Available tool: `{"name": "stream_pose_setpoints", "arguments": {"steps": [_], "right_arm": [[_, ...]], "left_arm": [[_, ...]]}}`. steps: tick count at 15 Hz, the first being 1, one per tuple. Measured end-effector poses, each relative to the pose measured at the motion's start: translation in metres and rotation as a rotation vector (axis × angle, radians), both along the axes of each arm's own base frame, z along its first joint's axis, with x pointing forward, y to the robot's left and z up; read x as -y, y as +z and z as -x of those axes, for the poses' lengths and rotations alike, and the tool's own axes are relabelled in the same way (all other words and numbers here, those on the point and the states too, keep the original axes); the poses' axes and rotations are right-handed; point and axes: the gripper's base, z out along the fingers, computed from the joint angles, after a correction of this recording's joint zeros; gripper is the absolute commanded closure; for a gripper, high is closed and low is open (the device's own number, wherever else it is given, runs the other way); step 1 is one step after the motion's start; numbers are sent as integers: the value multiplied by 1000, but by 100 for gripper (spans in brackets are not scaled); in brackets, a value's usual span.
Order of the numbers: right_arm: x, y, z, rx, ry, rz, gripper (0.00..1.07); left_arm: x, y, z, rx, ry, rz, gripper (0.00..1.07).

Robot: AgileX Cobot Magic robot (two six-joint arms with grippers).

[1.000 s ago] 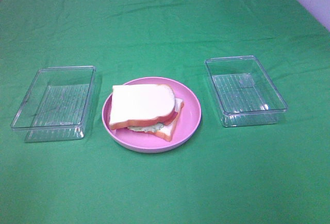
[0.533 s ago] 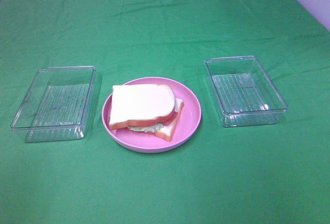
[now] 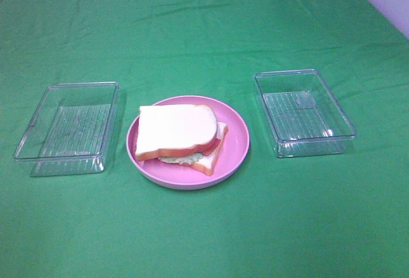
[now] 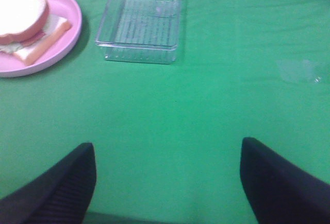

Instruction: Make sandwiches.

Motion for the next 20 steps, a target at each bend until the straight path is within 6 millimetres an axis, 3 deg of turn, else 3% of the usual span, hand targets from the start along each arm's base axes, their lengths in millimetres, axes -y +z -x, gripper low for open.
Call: {"name": "stream_pose_setpoints", "arguments": {"steps": [1, 3, 6, 9, 15, 20], "right_arm": [[0, 0, -1, 0, -74, 0, 34], [0, 0, -1, 0, -88, 0, 34], [0, 0, -1, 0, -88, 0, 34], [0, 0, -1, 0, -88, 0, 34], [0, 0, 15, 105, -88, 1, 34], [0, 0, 15, 107, -88, 1, 34]], "left_arm": [[-2, 0, 0, 0, 110, 0, 24], [-3, 0, -1, 0, 151, 0, 24], [-3, 0, 4, 29, 157, 3, 24], [-3, 1, 21, 140, 158, 13, 24], [-3, 1, 21, 140, 154, 7, 24], [-3, 1, 20, 136, 155, 6, 24]]}}
